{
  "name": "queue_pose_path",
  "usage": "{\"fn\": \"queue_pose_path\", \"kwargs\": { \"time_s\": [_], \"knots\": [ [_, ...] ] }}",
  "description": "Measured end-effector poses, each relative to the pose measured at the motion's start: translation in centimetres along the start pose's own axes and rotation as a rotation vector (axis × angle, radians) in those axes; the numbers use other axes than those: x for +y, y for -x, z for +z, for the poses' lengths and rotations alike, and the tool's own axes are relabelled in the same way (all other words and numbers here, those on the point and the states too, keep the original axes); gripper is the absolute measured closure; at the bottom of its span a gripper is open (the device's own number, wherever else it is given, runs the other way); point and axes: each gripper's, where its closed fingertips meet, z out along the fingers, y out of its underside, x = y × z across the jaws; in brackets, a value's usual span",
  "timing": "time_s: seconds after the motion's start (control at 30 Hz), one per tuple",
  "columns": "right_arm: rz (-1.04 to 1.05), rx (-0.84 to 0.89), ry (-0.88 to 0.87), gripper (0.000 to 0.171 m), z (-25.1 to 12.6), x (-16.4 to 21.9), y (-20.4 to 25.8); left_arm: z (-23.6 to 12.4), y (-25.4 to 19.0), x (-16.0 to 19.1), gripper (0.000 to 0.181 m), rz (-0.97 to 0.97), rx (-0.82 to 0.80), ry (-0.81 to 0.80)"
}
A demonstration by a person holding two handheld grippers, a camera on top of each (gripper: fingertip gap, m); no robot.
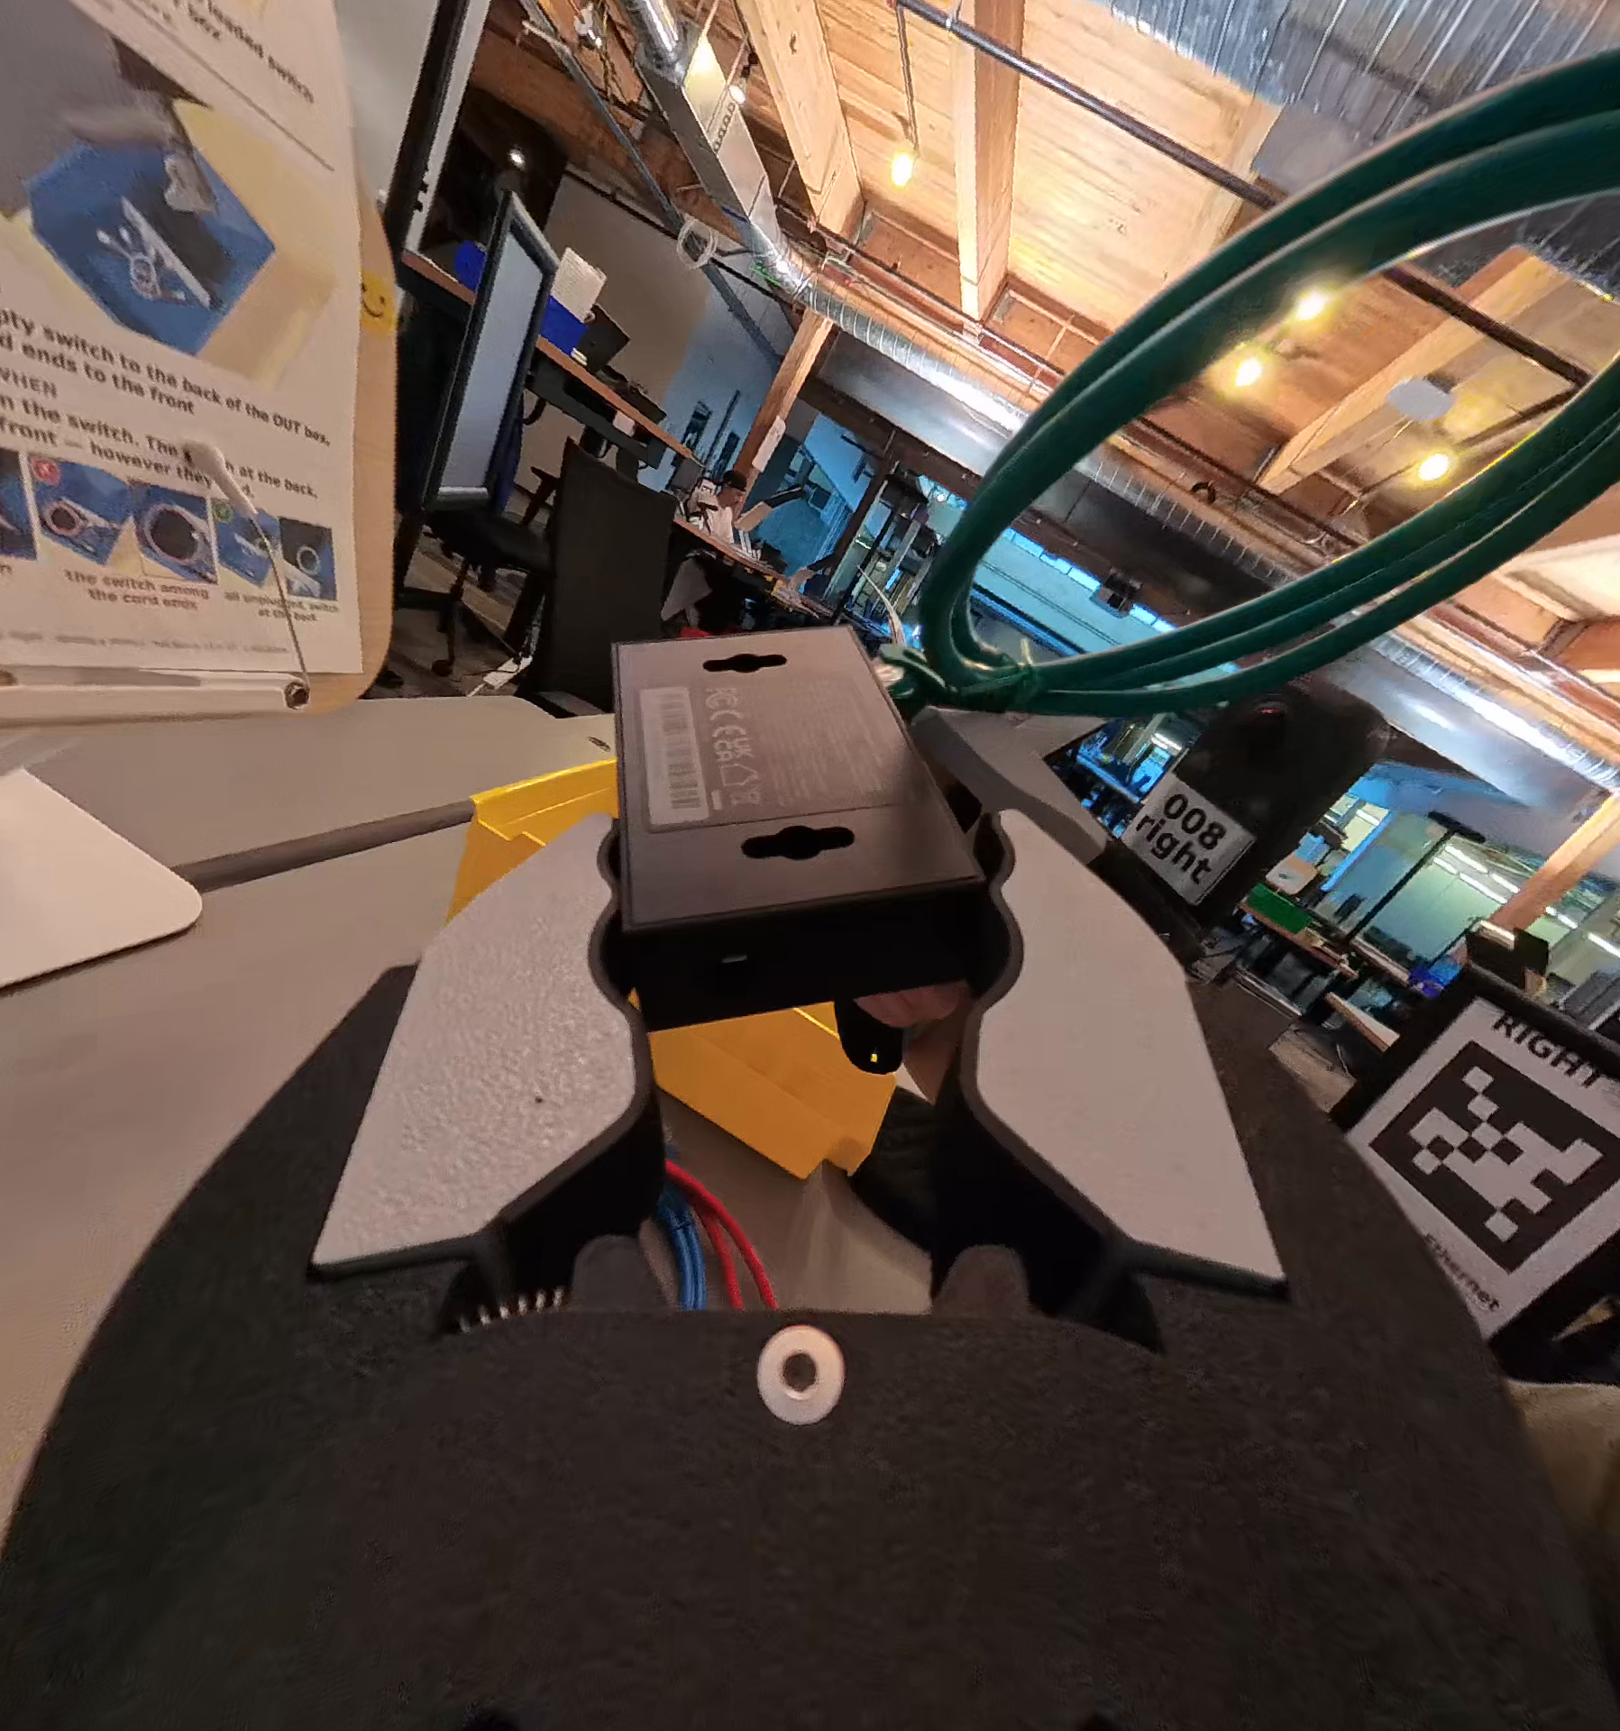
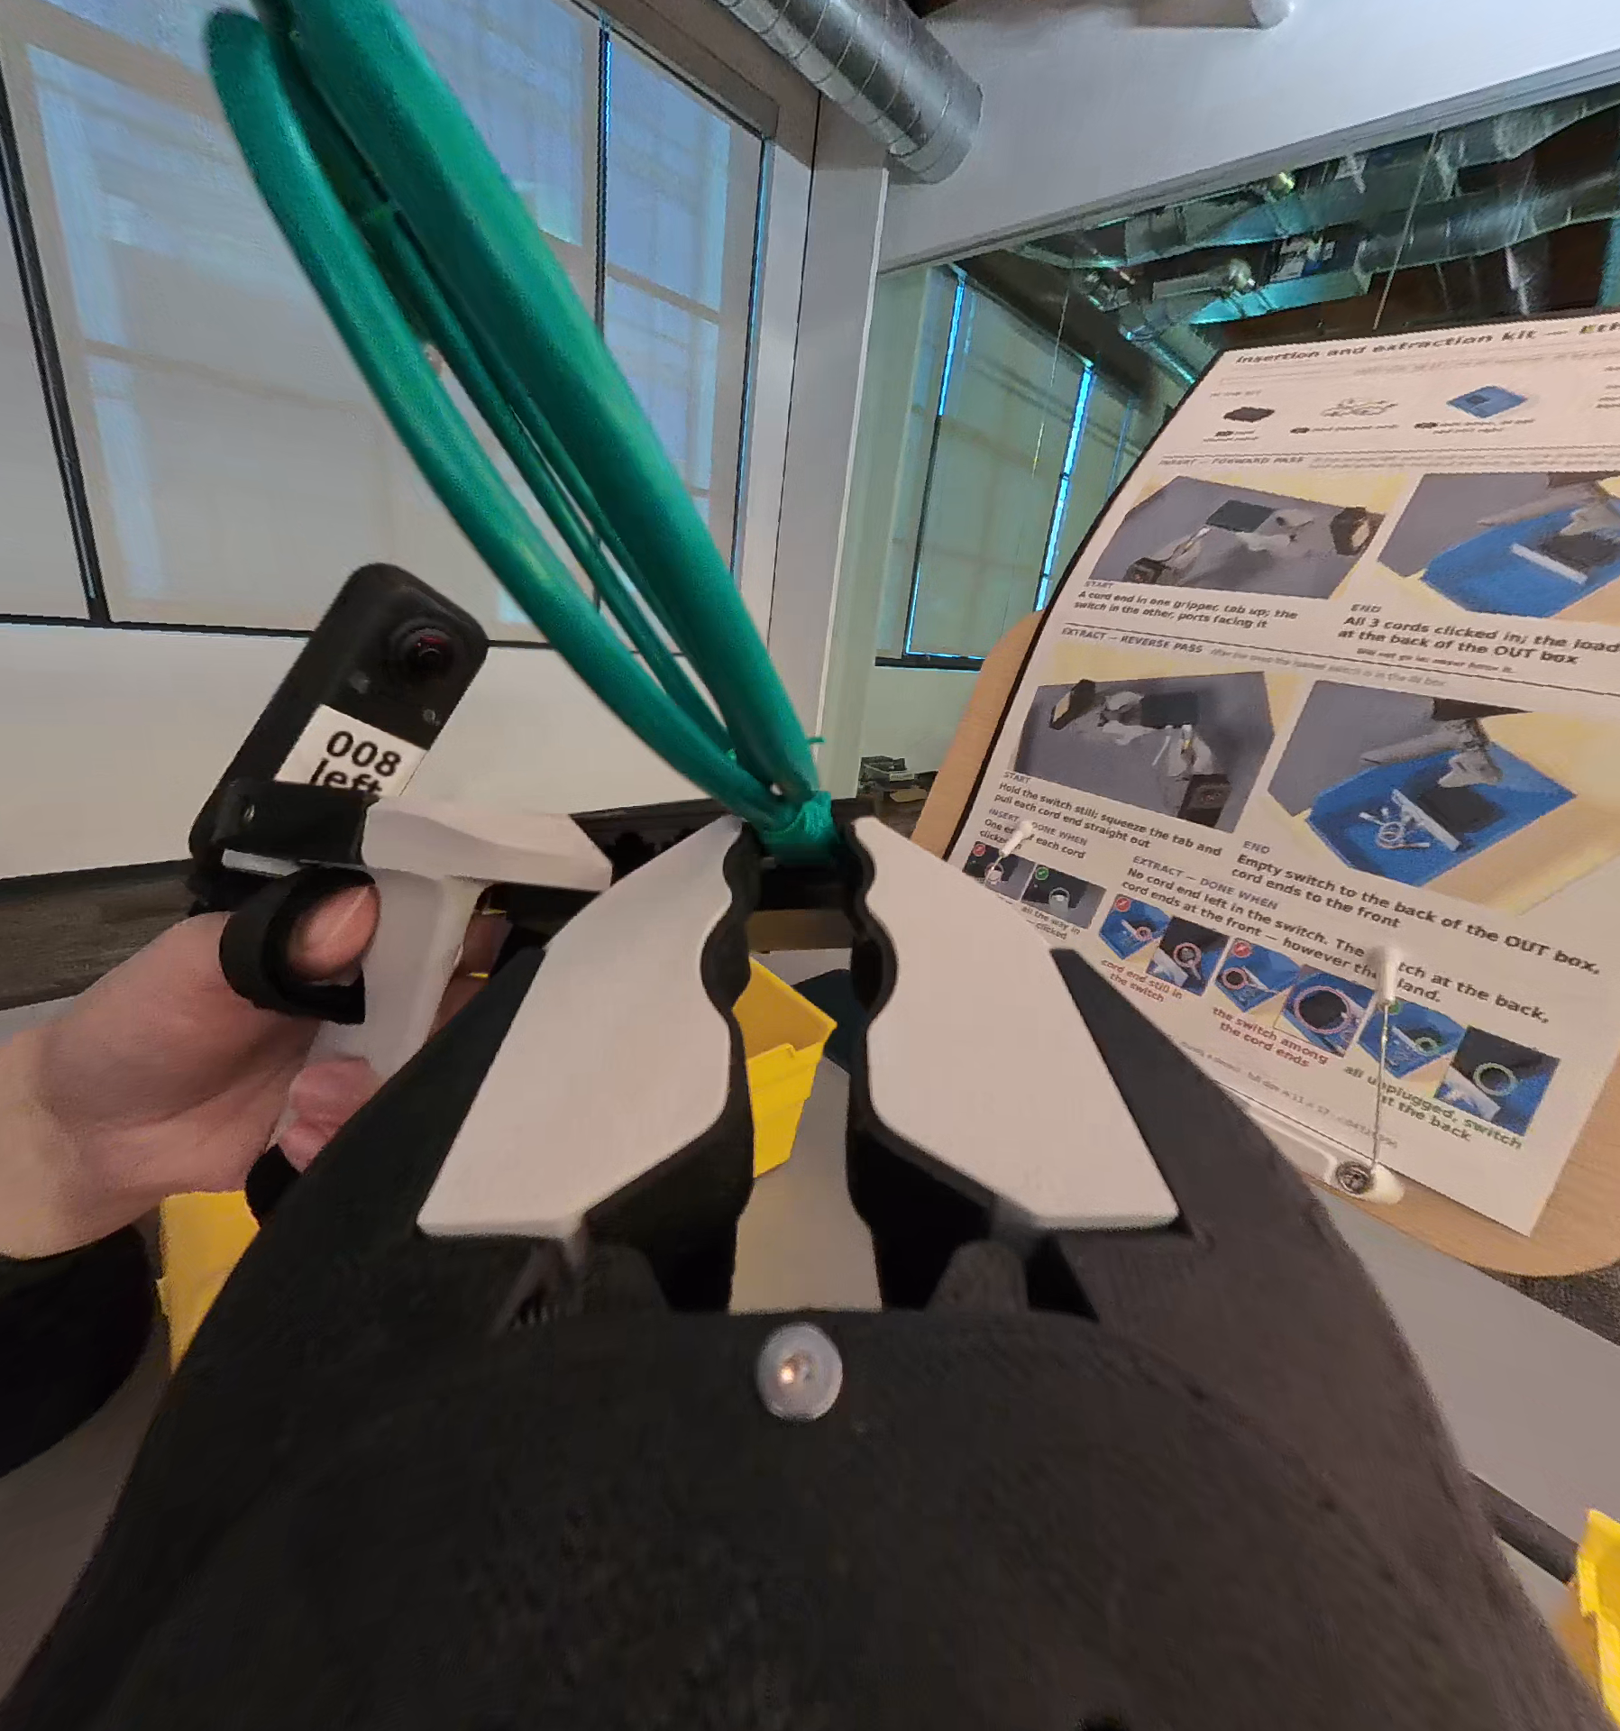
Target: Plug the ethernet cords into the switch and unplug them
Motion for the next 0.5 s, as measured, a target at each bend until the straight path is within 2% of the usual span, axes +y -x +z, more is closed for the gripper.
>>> {"fn": "queue_pose_path", "kwargs": {
  "time_s": [0.17, 0.3, 0.5],
  "knots": [
    [-0.038, 0.011, 0.006, 0.149, 0.0, 0.0, -0.4, -0.5, 0.8, -0.6, 0.112, 0.056, -0.066, 0.001],
    [-0.092, -0.071, 0.048, 0.145, -0.1, 0.7, 0.2, -1.5, 1.0, -1.8, 0.111, 0.108, -0.105, -0.007],
    [-0.170, -0.339, 0.319, 0.145, -2.5, 5.8, 3.5, -3.8, 0.8, -4.7, 0.112, 0.184, -0.138, -0.047]
  ]
}}
